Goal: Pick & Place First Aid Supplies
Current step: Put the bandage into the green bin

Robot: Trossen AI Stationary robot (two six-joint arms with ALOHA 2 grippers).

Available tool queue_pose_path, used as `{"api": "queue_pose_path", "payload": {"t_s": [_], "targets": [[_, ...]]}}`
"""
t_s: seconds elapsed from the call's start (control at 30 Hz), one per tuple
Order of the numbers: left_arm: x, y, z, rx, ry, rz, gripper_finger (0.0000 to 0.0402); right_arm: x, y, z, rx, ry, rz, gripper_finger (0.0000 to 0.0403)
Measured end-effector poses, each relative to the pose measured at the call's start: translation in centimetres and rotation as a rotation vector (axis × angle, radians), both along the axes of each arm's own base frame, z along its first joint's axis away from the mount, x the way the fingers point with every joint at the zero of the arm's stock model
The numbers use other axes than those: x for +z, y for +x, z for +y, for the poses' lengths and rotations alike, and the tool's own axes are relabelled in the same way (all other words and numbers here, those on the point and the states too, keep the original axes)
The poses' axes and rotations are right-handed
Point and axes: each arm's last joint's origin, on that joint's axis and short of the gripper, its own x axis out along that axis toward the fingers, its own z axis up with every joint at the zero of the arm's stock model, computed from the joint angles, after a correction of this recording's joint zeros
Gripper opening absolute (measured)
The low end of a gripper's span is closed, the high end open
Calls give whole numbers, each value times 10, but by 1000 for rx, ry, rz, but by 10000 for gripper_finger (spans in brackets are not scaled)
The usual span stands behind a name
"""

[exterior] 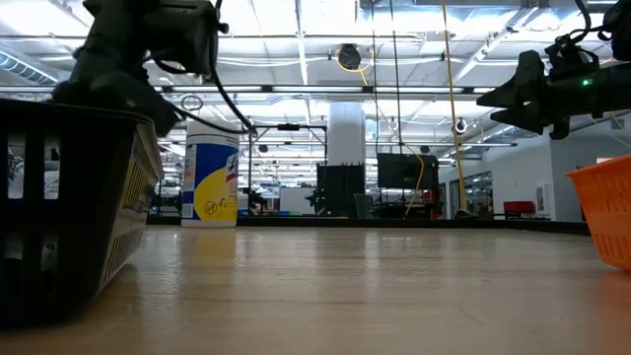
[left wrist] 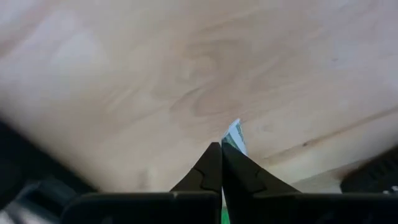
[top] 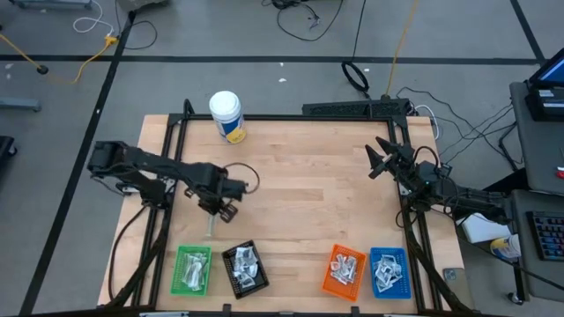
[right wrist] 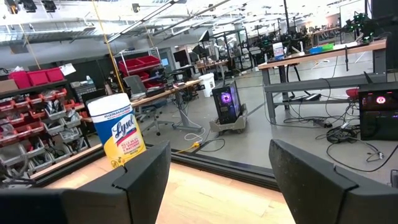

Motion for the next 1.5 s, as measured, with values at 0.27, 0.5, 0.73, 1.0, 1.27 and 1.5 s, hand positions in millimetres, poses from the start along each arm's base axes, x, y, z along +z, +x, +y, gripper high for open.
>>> {"api": "queue_pose_path", "payload": {"t_s": [0.27,0.5,0.73,1.0,1.27,1.5], "targets": [[32,-31,13,192,15,30,1,0,0,0,0,0,0,267],[42,-41,2,267,-15,42,0,0,0,0,0,0,0,267],[44,-49,-50,261,-62,83,0,0,0,0,0,0,0,267],[42,-57,-110,300,-131,24,0,0,0,0,-1,0,0,267],[33,-67,-136,307,-88,54,0,0,0,0,0,0,0,267],[4,-60,-143,248,-5,120,1,0,0,0,0,0,0,267]]}}
